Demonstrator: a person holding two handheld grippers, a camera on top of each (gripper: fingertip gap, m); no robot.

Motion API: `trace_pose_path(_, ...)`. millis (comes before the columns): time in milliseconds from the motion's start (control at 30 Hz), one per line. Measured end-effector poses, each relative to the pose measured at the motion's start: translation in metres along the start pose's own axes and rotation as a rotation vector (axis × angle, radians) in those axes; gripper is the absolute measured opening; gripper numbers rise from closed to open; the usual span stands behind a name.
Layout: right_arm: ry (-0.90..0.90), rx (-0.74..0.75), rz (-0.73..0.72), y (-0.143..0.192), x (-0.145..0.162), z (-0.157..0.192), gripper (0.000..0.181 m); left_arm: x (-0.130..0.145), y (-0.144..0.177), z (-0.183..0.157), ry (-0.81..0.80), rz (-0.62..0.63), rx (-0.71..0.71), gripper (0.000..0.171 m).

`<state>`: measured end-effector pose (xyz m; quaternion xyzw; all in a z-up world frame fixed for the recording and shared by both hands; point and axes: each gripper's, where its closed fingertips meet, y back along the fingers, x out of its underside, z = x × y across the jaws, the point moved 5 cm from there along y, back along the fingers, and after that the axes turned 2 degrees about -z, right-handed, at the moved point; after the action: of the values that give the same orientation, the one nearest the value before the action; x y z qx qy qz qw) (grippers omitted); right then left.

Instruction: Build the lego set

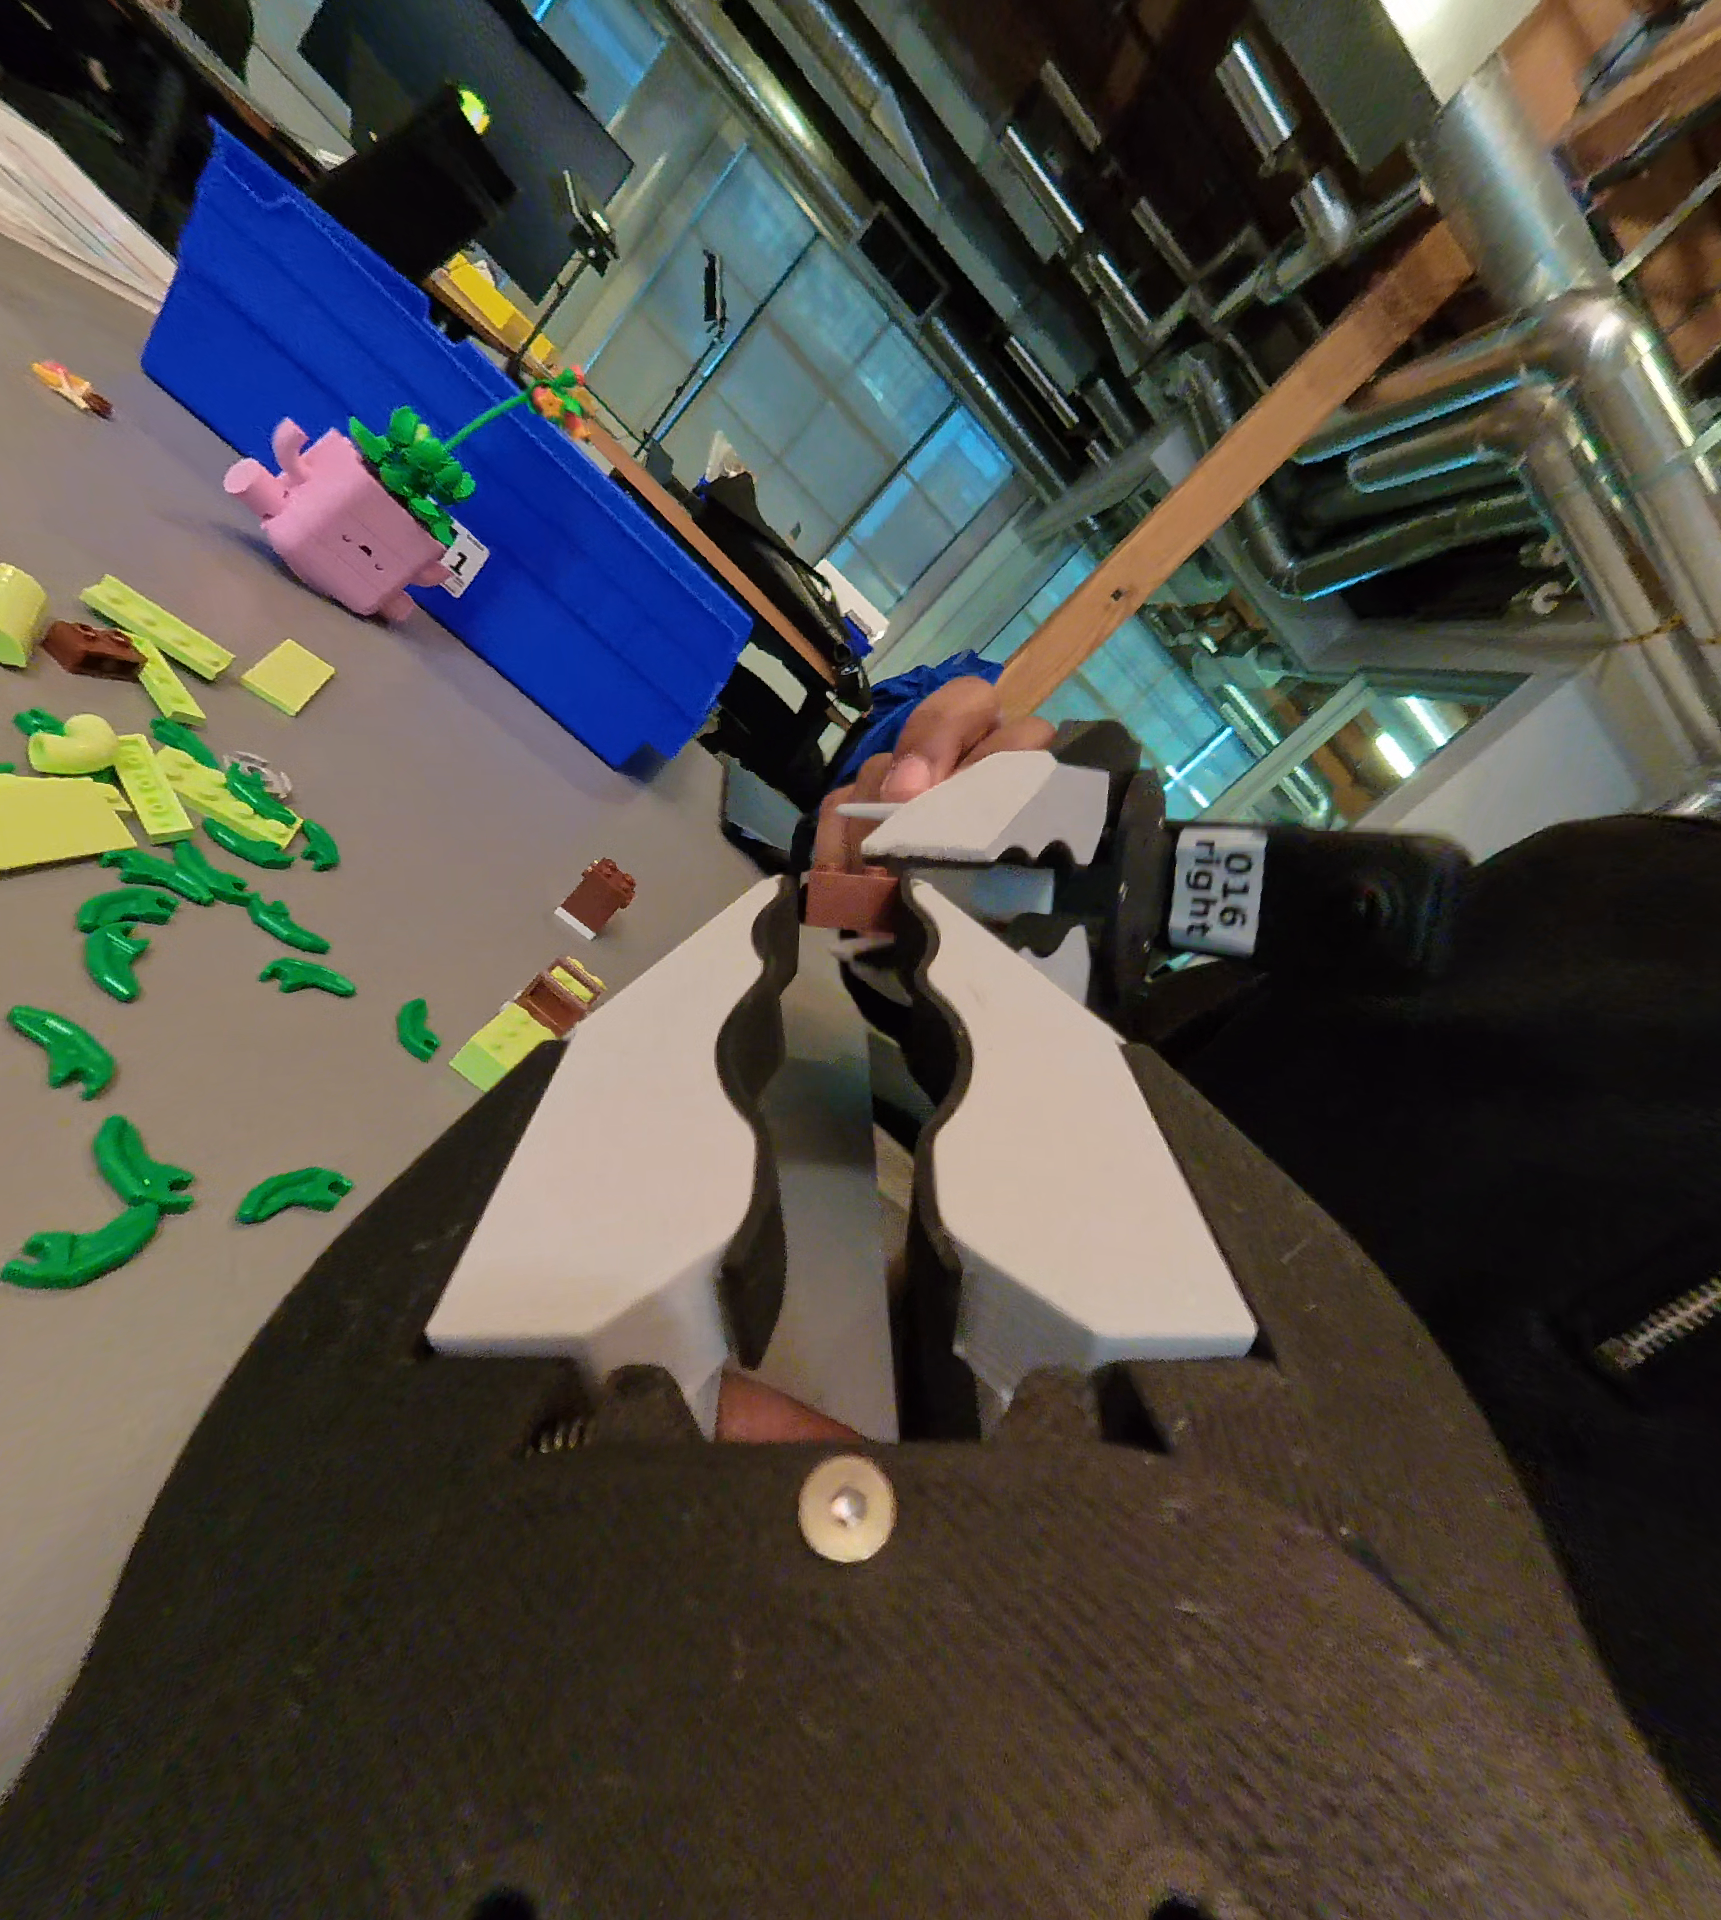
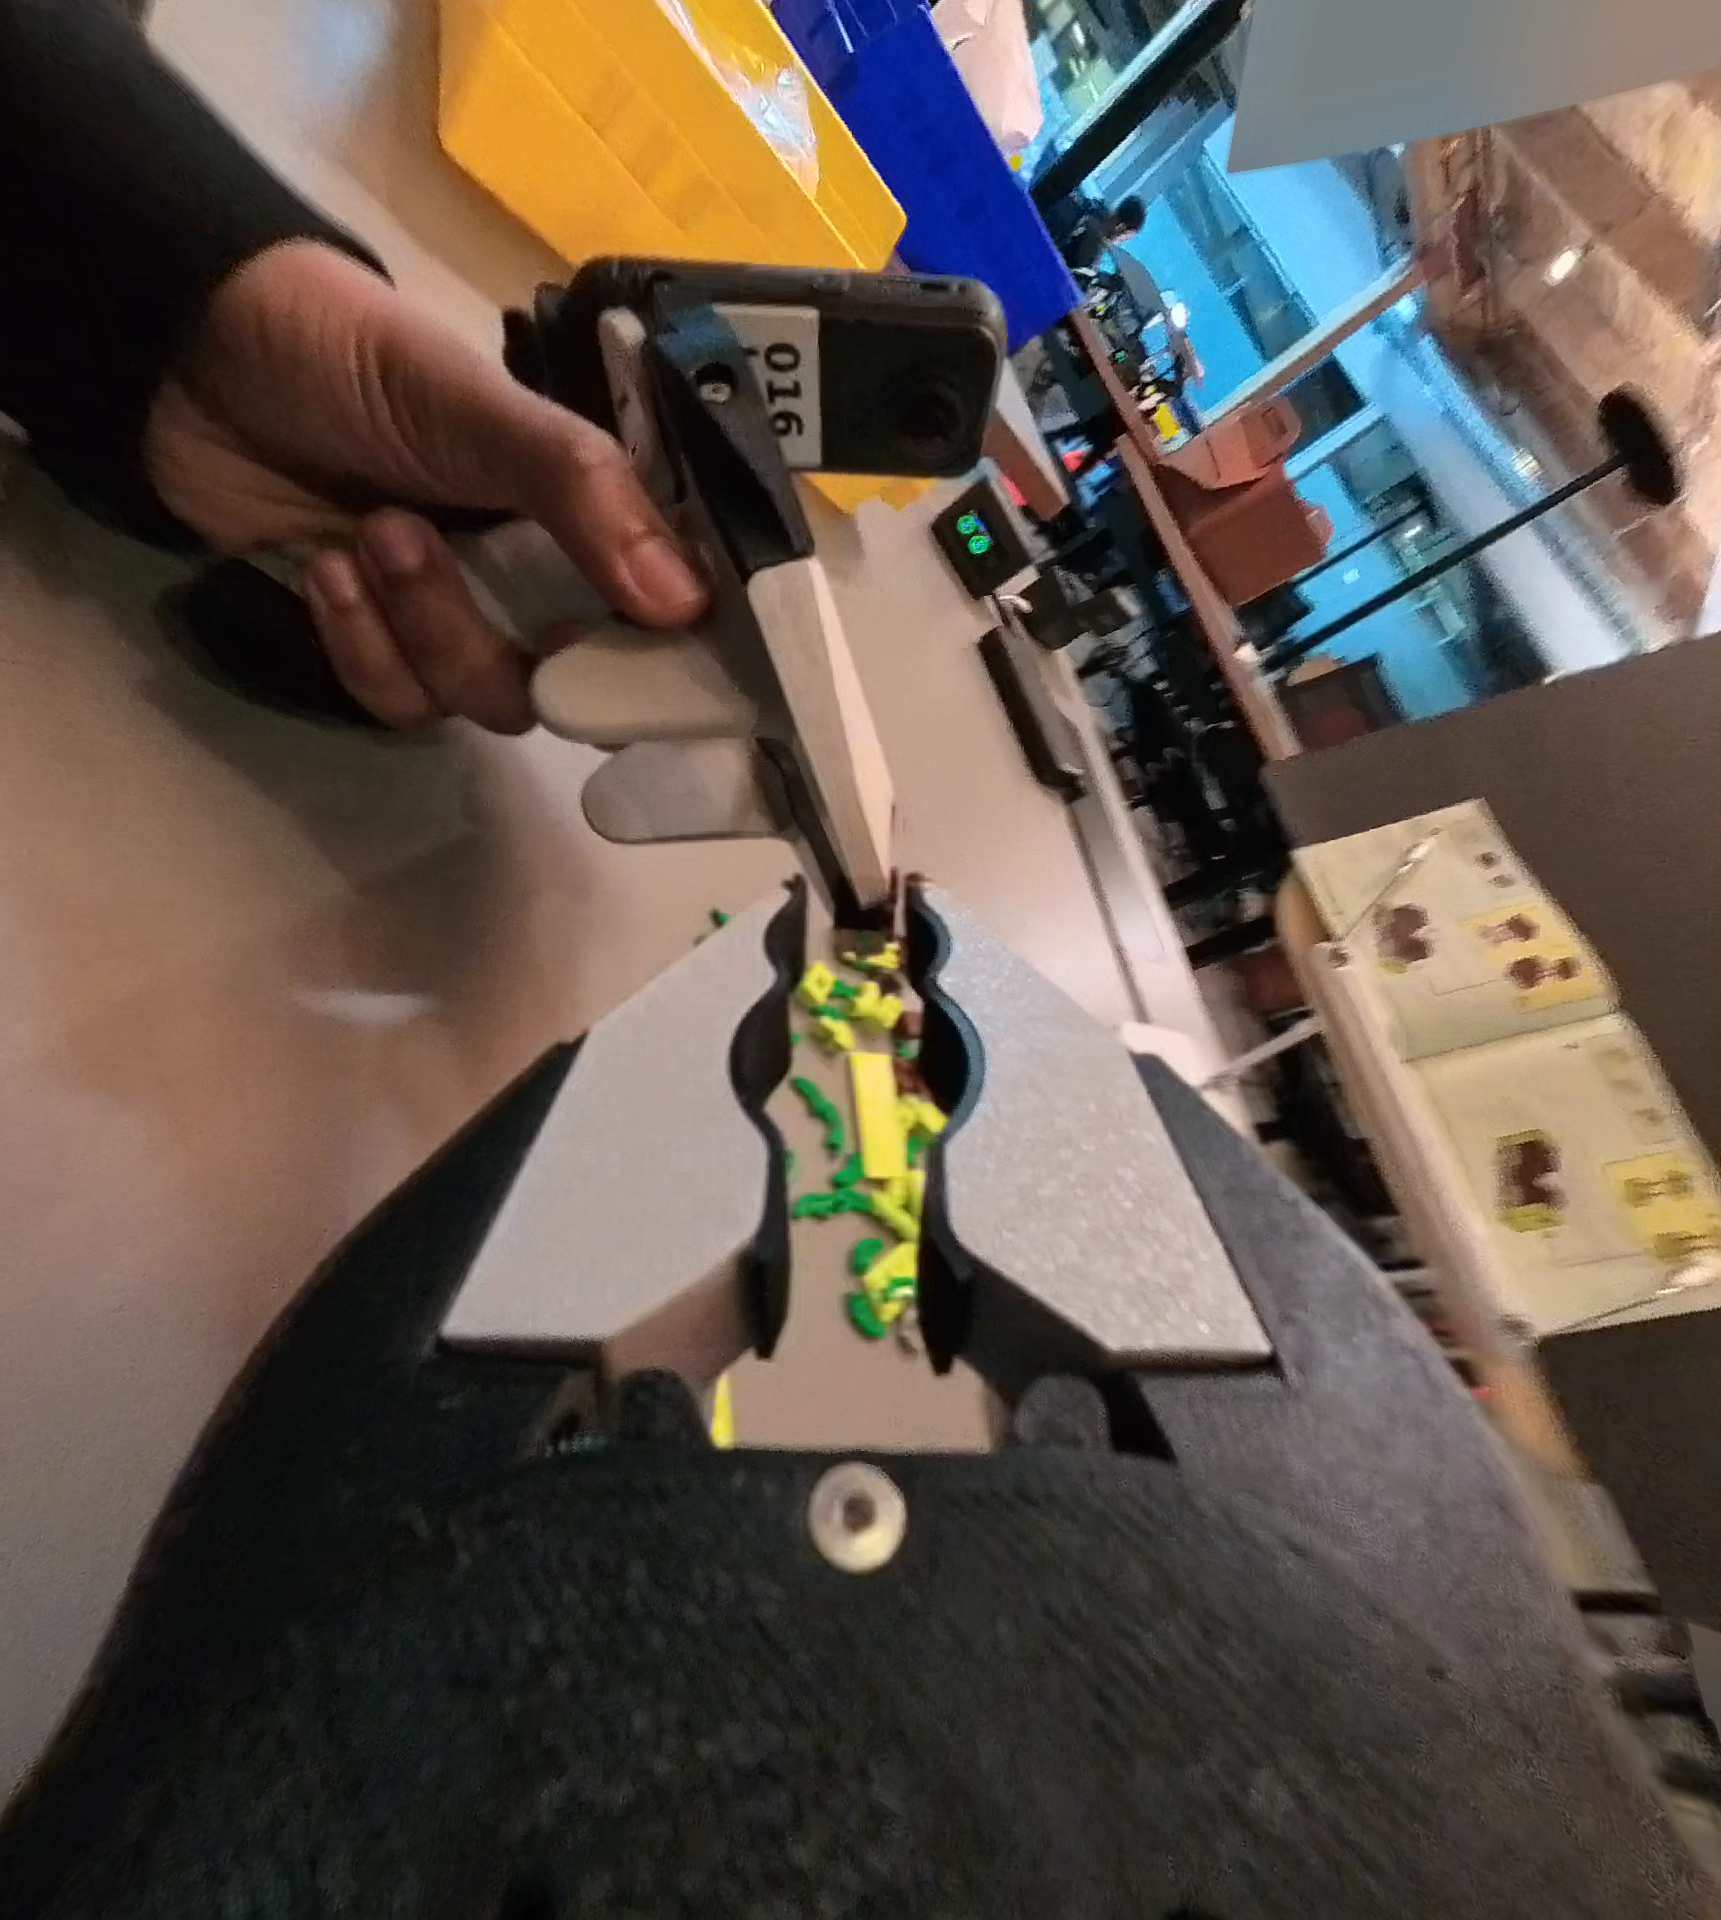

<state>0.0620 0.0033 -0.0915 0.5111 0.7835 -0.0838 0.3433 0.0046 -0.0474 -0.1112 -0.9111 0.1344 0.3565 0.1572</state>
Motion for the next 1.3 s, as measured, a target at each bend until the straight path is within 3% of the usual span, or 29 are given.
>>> trace_pose_path(200, -0.531, -0.237, -0.128, 0.027, 0.001, -0.006, 0.030, 0.007, -0.005, -0.007, -0.214, 0.092, -0.051, 0.014)
trace_pose_path(333, -0.909, -0.295, -0.074, 0.029, 0.020, -0.015, 0.044, 0.014, -0.010, -0.010, -0.604, 0.186, -0.265, 0.014)
trace_pose_path(400, -1.084, -0.325, -0.048, 0.026, 0.027, -0.013, 0.042, 0.020, -0.014, -0.012, -0.794, 0.241, -0.352, 0.014)
trace_pose_path(500, -1.311, -0.409, -0.079, 0.020, 0.027, -0.009, 0.034, 0.026, -0.021, -0.021, -0.941, 0.252, -0.387, 0.013)
trace_pose_path(633, -1.439, -0.537, -0.088, 0.017, 0.028, -0.004, 0.024, 0.029, -0.024, -0.026, -1.088, 0.265, -0.444, 0.013)
trace_pose_path(667, -1.439, -0.524, -0.081, 0.017, 0.030, -0.004, 0.016, 0.030, -0.024, -0.027, -1.117, 0.270, -0.451, 0.014)
trace_pose_path(800, -1.386, -0.482, -0.020, 0.019, 0.034, -0.004, 0.015, 0.034, -0.027, -0.024, -1.146, 0.302, -0.479, 0.016)
trace_pose_path(867, -1.334, -0.444, 0.053, 0.023, 0.040, -0.004, 0.015, 0.035, -0.026, -0.020, -1.100, 0.312, -0.469, 0.039)
trace_pose_path(1100, -0.998, -0.527, 0.454, 0.041, 0.057, 0.032, 0.014, 0.018, -0.005, 0.001, -0.813, 0.301, -0.469, 0.043)
trace_pose_path(1300, -0.647, -0.753, 0.497, 0.025, 0.053, 0.038, 0.015, -0.002, 0.007, 0.009, -0.517, 0.151, -0.392, 0.043)
